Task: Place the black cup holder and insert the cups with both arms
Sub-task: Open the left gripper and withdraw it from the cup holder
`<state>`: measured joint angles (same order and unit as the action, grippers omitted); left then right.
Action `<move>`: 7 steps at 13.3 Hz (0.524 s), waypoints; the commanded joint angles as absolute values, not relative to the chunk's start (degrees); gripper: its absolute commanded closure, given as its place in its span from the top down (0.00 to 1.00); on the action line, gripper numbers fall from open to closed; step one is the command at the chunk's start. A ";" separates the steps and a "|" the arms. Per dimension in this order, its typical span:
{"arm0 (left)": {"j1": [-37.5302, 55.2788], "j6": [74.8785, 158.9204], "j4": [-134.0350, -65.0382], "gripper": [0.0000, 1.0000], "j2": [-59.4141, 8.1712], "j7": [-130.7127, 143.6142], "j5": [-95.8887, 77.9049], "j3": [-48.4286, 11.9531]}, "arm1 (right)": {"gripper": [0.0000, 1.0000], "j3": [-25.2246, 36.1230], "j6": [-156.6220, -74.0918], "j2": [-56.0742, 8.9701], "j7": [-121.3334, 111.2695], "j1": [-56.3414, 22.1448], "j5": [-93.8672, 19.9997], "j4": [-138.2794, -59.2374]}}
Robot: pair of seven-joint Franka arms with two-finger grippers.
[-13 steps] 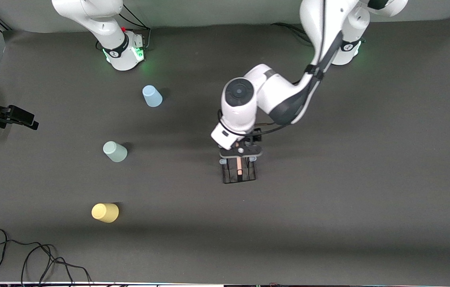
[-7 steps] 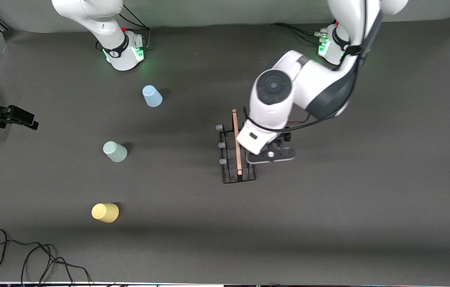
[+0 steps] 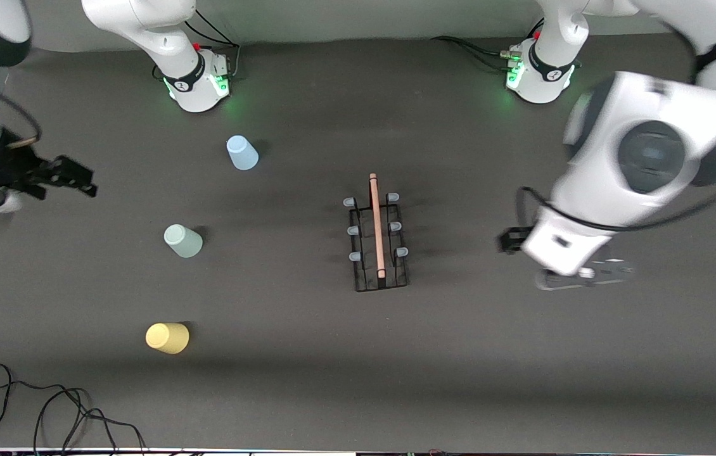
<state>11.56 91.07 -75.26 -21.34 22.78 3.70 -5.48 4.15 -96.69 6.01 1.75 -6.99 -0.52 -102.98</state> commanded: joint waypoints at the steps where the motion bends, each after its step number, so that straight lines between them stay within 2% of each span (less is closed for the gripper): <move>1: 3.28 88.25 -79.53 1.00 -15.14 12.51 3.43 -5.98 | 1.00 4.75 -99.49 14.14 1.32 -7.38 -0.09 -113.01; 3: -1.47 88.06 -84.69 0.99 -9.44 8.11 3.08 -6.06 | 1.00 4.92 -101.32 14.24 0.10 -7.30 1.14 -115.38; 4: -2.54 89.55 -89.77 0.98 -5.32 4.26 3.08 -5.89 | 1.00 5.18 -104.30 14.24 -1.65 -7.29 1.14 -117.75; 6: -6.92 94.46 -98.40 0.99 1.56 -3.05 2.55 -5.98 | 1.00 6.41 -112.63 13.80 -2.55 -7.29 1.14 -124.68; 7: -7.73 93.96 -98.26 1.00 1.93 -3.68 2.29 -5.98 | 1.00 6.42 -117.46 13.28 -2.64 -7.47 1.14 -128.28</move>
<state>-5.46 90.63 -89.67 -4.75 -0.05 3.31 -5.35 5.75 -109.48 12.92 -1.06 -7.06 0.25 -120.87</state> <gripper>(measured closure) 0.004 0.000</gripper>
